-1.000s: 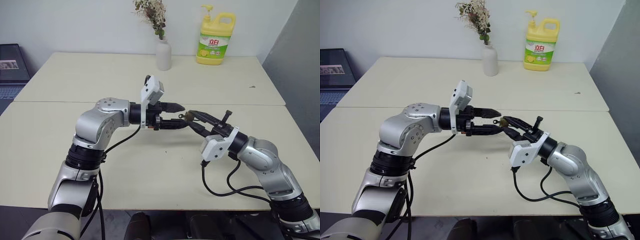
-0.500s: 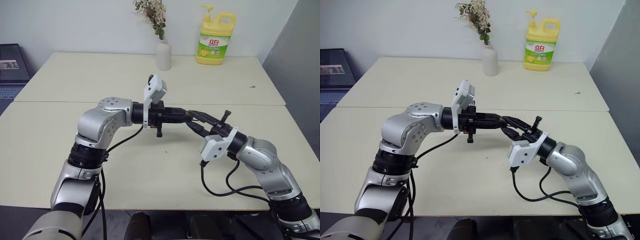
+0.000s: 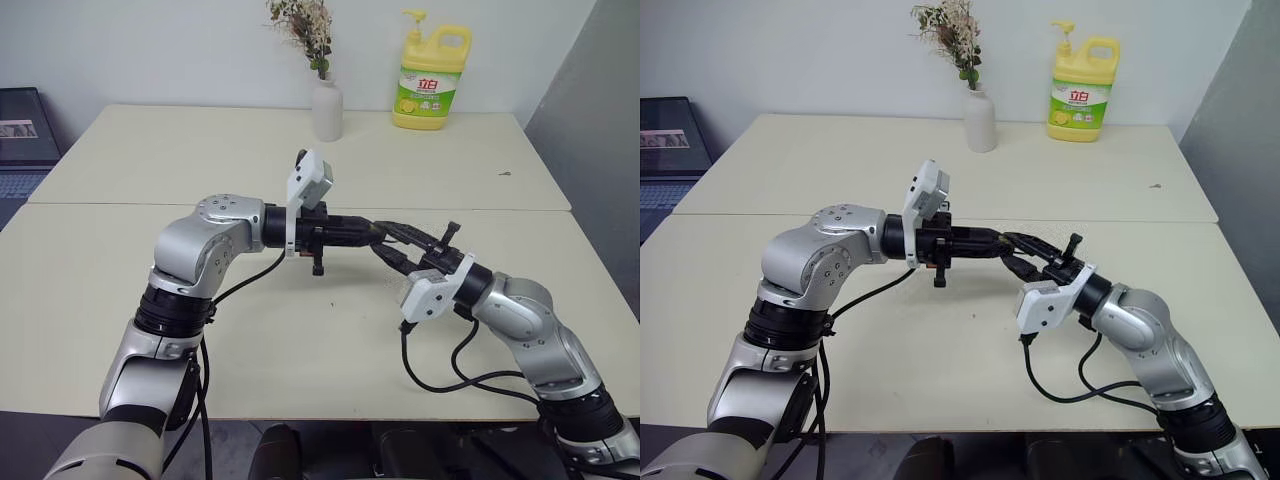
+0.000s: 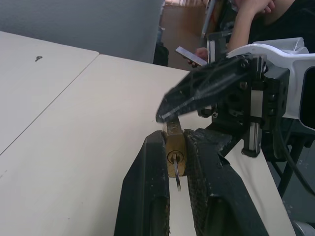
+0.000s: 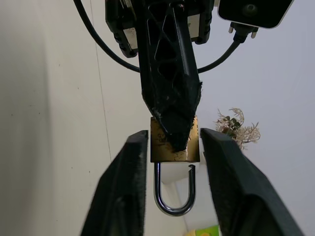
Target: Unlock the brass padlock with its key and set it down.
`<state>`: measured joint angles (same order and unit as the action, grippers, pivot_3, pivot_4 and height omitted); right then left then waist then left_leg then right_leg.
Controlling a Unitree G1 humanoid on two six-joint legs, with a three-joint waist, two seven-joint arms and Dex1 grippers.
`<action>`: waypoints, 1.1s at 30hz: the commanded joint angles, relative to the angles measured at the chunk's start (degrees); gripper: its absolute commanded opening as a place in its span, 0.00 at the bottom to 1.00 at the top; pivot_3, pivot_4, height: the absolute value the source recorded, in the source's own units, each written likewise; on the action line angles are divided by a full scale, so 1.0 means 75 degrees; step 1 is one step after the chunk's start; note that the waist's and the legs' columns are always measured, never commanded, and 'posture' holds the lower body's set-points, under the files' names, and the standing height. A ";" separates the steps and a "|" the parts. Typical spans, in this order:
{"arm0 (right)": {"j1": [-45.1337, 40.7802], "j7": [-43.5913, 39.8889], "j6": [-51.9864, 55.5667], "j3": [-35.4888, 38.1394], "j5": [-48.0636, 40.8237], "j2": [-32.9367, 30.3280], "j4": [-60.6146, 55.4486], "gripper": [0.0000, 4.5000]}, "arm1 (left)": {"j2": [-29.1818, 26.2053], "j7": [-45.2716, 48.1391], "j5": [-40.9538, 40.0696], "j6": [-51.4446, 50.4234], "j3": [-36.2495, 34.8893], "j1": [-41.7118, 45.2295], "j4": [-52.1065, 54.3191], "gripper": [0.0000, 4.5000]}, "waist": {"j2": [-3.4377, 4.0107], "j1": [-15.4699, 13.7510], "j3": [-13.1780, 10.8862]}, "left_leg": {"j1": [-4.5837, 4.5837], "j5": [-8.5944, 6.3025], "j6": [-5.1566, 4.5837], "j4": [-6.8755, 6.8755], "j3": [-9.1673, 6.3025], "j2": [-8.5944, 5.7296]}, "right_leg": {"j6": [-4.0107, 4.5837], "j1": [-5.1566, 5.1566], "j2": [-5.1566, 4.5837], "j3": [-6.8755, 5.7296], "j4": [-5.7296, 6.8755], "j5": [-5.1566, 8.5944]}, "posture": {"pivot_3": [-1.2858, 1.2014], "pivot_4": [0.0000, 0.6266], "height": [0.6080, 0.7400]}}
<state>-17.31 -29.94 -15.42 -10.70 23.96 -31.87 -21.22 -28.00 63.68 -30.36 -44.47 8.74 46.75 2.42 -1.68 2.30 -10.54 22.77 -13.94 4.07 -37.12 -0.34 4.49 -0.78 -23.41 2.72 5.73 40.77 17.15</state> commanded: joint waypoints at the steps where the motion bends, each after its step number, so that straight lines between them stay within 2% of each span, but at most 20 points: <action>1: 0.0052 -0.0219 0.0132 0.0392 -0.0236 -0.0337 -0.0238 0.68 | -0.0130 0.0131 0.0005 0.0246 -0.0108 0.0080 0.0021 0.04 | 0.0000 -0.0001 0.0000 | 0.0000 0.0000 0.0000 0.0000 0.0000 0.0000 | 0.0000 0.0000 0.0000 0.0000 0.0000 0.0000 | 0.52 0.24 1.00; 6: 0.0417 -0.0539 0.0212 0.0833 -0.0760 -0.0833 -0.0486 0.69 | -0.0285 0.0234 0.0187 0.0603 -0.0169 0.0127 -0.0364 0.04 | 0.0000 -0.0006 0.0000 | -0.0001 0.0000 0.0000 0.0001 0.0000 -0.0001 | 0.0000 0.0000 0.0000 0.0001 -0.0001 0.0000 | 0.52 0.24 1.00; 9: 0.0800 -0.0790 0.0092 0.1179 -0.1483 -0.1063 -0.0793 0.69 | -0.0382 0.0346 0.0178 0.0707 -0.0214 0.0135 -0.0475 0.04 | 0.0000 -0.0013 0.0000 | 0.0000 0.0000 -0.0001 0.0001 0.0000 -0.0001 | -0.0001 0.0000 0.0000 0.0000 -0.0001 0.0001 | 0.52 0.24 1.00; 11: 0.0870 -0.0934 0.0057 0.1237 -0.1913 -0.1115 -0.0948 0.56 | -0.0424 0.0405 0.0174 0.0752 -0.0221 0.0118 -0.0490 0.04 | 0.0000 -0.0002 0.0000 | 0.0002 0.0000 -0.0001 0.0002 0.0000 -0.0001 | -0.0002 0.0000 0.0000 0.0000 -0.0003 0.0002 | 0.52 0.24 1.00; 18: 0.0269 -0.1104 0.0298 0.0942 -0.2463 -0.0867 -0.0947 0.01 | -0.0539 0.0696 0.0036 0.0813 -0.0238 0.0039 -0.0388 0.04 | 0.0000 0.0030 0.0000 | -0.0003 0.0000 -0.0001 0.0000 0.0000 -0.0001 | -0.0032 0.0000 0.0000 0.0001 0.0003 0.0019 | 0.52 0.24 1.00; 33: -0.0557 -0.1733 0.0076 0.0430 -0.2668 -0.0815 -0.0110 0.00 | -0.0505 0.0802 -0.0321 0.0528 -0.0368 -0.0060 -0.0047 0.04 | 0.0000 0.0009 0.0000 | 0.0000 0.0000 -0.0001 0.0000 -0.0002 -0.0001 | -0.0030 0.0000 0.0000 -0.0001 0.0000 0.0018 | 0.52 0.24 1.00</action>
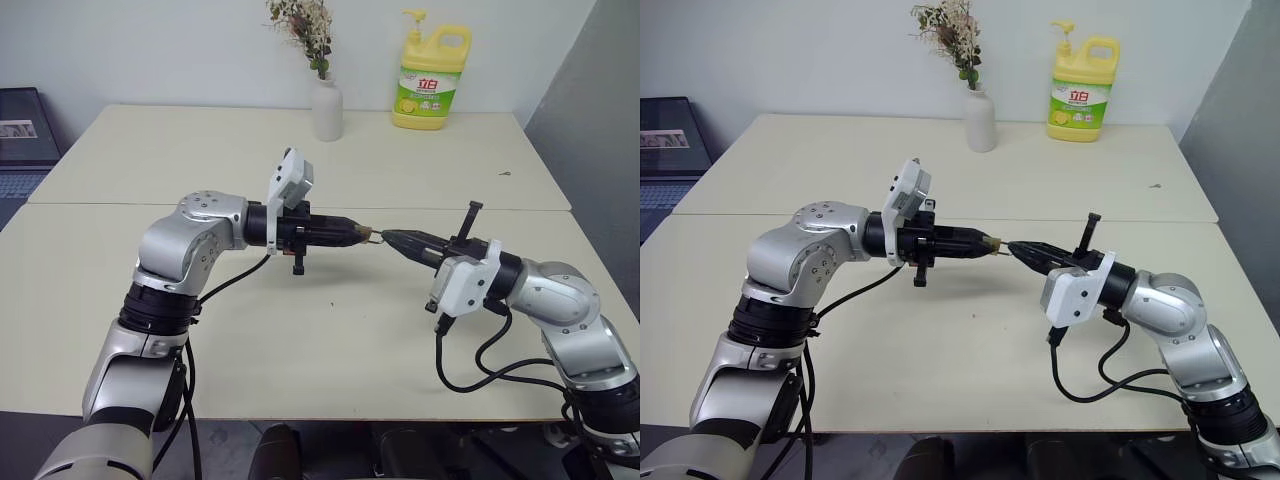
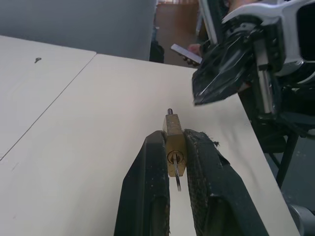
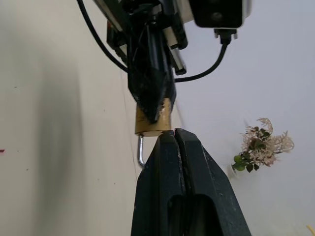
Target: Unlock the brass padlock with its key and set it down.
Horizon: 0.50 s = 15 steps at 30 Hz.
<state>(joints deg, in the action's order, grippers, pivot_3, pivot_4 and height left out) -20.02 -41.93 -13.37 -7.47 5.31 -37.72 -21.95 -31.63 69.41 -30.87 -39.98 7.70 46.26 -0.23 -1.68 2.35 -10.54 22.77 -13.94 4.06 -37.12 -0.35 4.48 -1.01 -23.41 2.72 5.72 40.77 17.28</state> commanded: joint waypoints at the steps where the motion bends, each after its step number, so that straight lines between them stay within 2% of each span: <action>1: -0.0227 -0.0179 -0.0249 -0.0032 -0.0167 -0.0047 0.0059 0.00 | -0.0027 0.0034 -0.0279 -0.0086 -0.0232 -0.0003 0.0326 0.04 | 0.0000 0.0002 0.0000 | 0.0000 0.0000 0.0000 0.0000 0.0000 0.0000 | 0.0000 0.0000 0.0000 0.0000 0.0000 0.0000 | 0.52 0.24 1.00; 15: -0.0707 -0.0496 -0.0886 -0.0024 -0.0204 -0.0116 0.0867 0.00 | -0.0189 0.0147 -0.0401 -0.0146 -0.0208 -0.0139 0.0537 0.04 | 0.0000 -0.0005 0.0000 | 0.0001 0.0000 0.0000 0.0000 -0.0002 0.0000 | 0.0030 0.0000 0.0000 -0.0002 -0.0001 -0.0017 | 0.52 0.24 1.00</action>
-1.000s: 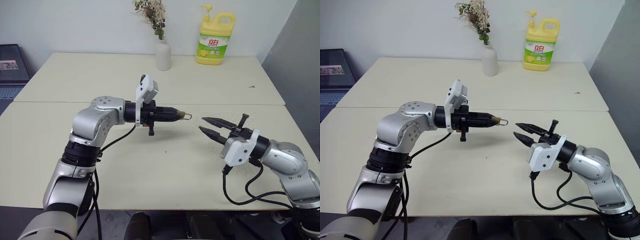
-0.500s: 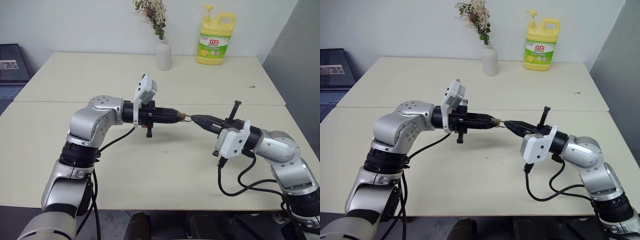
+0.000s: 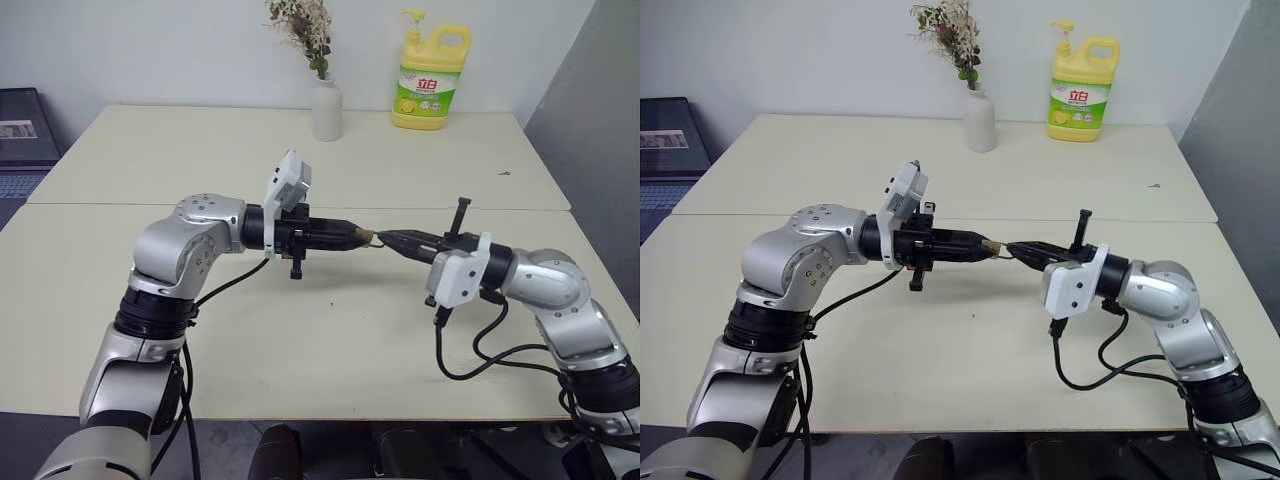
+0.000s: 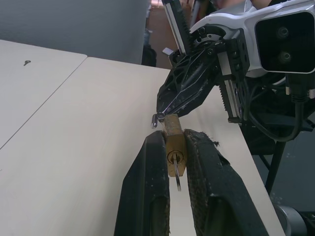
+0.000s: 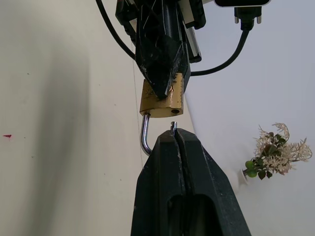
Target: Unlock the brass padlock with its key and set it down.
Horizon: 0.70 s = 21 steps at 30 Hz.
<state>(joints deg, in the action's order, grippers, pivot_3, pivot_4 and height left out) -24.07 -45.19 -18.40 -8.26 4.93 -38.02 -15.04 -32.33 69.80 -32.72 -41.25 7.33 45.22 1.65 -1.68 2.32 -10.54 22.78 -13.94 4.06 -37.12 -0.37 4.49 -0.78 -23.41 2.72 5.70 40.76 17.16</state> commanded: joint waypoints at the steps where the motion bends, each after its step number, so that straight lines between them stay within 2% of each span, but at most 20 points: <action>1: -0.0177 -0.0068 -0.0233 0.0081 -0.0158 -0.0074 -0.0030 0.00 | -0.0108 0.0102 -0.0146 0.0037 -0.0152 -0.0016 0.0292 0.04 | 0.0000 0.0002 0.0000 | 0.0000 0.0000 0.0000 0.0000 0.0001 0.0000 | 0.0000 0.0000 0.0000 0.0001 0.0000 0.0000 | 0.52 0.24 1.00; 21: -0.0211 -0.0732 -0.0625 -0.0120 -0.0628 -0.0100 0.0381 0.00 | -0.0198 0.0235 -0.0629 -0.0293 -0.0311 -0.0057 0.0430 0.04 | 0.0000 0.0009 0.0000 | -0.0002 0.0000 0.0000 0.0000 0.0000 0.0000 | 0.0000 0.0000 0.0000 0.0000 0.0001 0.0001 | 0.52 0.24 1.00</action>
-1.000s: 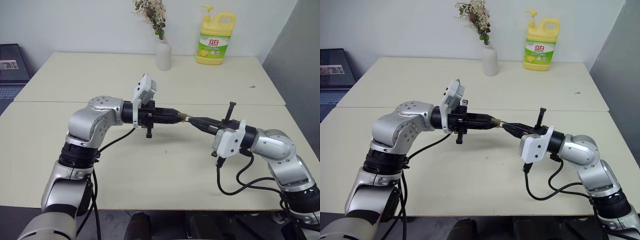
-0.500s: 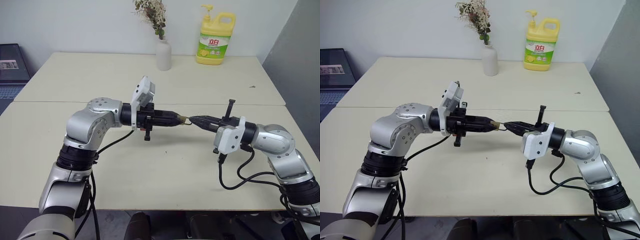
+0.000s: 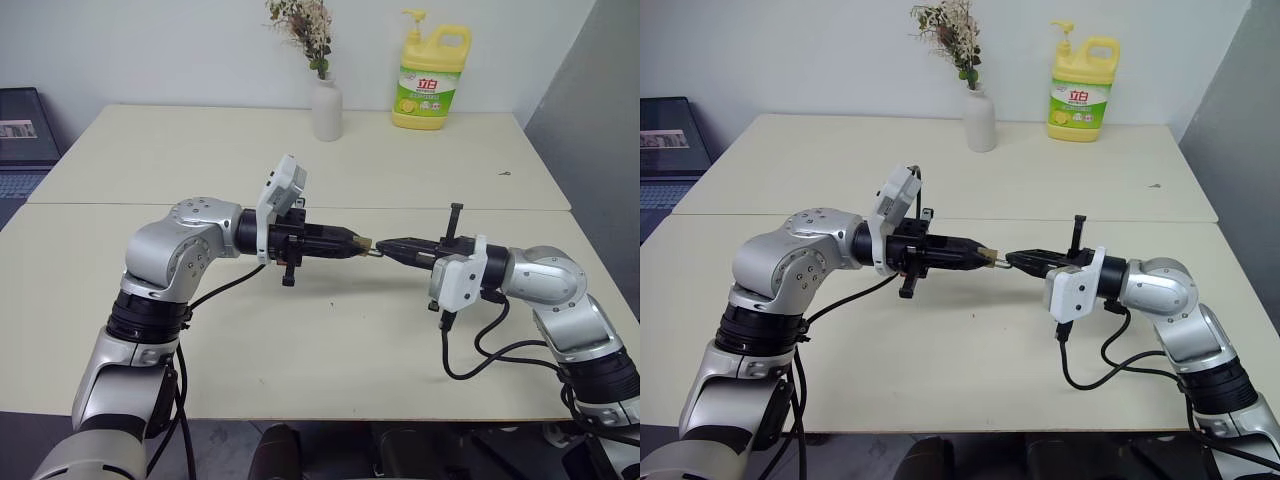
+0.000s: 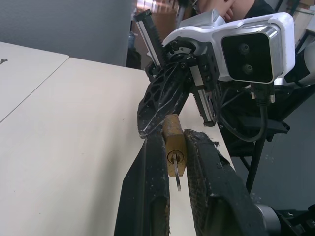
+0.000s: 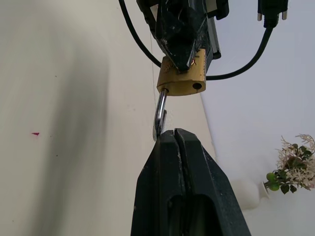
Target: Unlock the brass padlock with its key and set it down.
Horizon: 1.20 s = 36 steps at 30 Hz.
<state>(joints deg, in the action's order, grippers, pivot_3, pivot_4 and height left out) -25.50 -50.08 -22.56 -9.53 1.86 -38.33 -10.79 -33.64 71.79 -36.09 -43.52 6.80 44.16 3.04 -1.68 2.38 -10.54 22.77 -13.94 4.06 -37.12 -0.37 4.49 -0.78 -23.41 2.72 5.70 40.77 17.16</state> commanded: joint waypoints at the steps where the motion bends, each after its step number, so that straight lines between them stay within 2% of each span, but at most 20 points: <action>1: -0.0011 -0.0091 -0.0064 0.0044 -0.0230 -0.0064 -0.0195 0.00 | -0.0025 -0.0033 -0.0180 0.0008 -0.0240 0.0081 0.0248 0.04 | 0.0000 0.0000 0.0000 | 0.0000 0.0000 0.0000 0.0000 0.0000 0.0000 | 0.0000 0.0000 0.0000 0.0000 0.0000 0.0000 | 0.52 0.24 1.00; 16: 0.0193 -0.0155 0.0151 0.0048 -0.0228 -0.0117 -0.0398 0.00 | 0.0005 -0.0083 -0.0213 -0.0008 -0.0229 0.0103 0.0244 0.04 | 0.0000 0.0001 0.0000 | 0.0000 0.0000 0.0000 0.0000 -0.0001 0.0000 | 0.0000 0.0000 0.0000 0.0000 0.0001 0.0000 | 0.52 0.24 1.00; 20: 0.0511 -0.0350 0.0897 0.0252 -0.0381 -0.0512 -0.0467 0.00 | -0.0012 -0.0188 -0.0159 0.0000 -0.0241 0.0047 0.0216 0.04 | 0.0000 -0.0023 0.0000 | 0.0002 0.0000 0.0000 0.0000 -0.0001 0.0000 | 0.0000 0.0000 0.0000 0.0000 -0.0001 0.0000 | 0.52 0.24 1.00; 23: 0.0890 -0.0317 0.2033 0.0703 -0.0973 -0.0770 -0.0863 0.00 | -0.0027 -0.0368 -0.0136 -0.0032 -0.0268 -0.0149 0.0277 0.04 | 0.0000 -0.0051 0.0000 | 0.0002 0.0000 0.0000 0.0000 0.0000 0.0000 | 0.0000 0.0000 0.0000 0.0000 -0.0003 0.0000 | 0.52 0.24 1.00; 27: 0.1242 -0.0467 0.3497 0.1089 -0.1846 -0.1079 -0.1774 0.20 | -0.0022 -0.0583 -0.0120 -0.0085 -0.0266 -0.0408 0.0378 0.04 | 0.0000 -0.0035 0.0000 | -0.0001 0.0000 0.0000 0.0001 -0.0002 0.0001 | 0.0001 0.0000 0.0001 0.0001 0.0000 0.0001 | 0.52 0.24 1.00; 30: 0.1587 -0.0533 0.4747 0.1323 -0.2596 -0.1370 -0.2661 0.45 | 0.0019 -0.0883 0.0015 -0.0070 -0.0232 -0.0670 0.0394 0.04 | 0.0000 -0.0047 0.0000 | 0.0000 0.0000 0.0000 0.0001 -0.0011 0.0001 | -0.0013 0.0001 0.0001 -0.0006 0.0001 0.0009 | 0.52 0.24 1.00; 36: 0.1754 -0.0414 0.6254 0.1310 -0.3450 -0.1576 -0.3757 0.92 | 0.0078 -0.1251 0.0263 0.0049 -0.0032 -0.1180 0.0472 0.04 | 0.0000 -0.0046 0.0000 | 0.0003 0.0000 0.0000 -0.0001 -0.0016 0.0001 | -0.0033 0.0002 0.0001 -0.0008 0.0000 0.0020 | 0.52 0.24 1.00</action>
<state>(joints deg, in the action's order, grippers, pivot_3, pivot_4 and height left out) -12.24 -53.60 21.63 -1.09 -21.32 -49.50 -35.27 -33.28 63.10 -34.89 -44.28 6.50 36.07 4.38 -1.68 2.04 -10.54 22.78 -13.95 4.06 -37.12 -0.50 4.49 -1.03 -23.39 2.73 5.63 40.77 17.31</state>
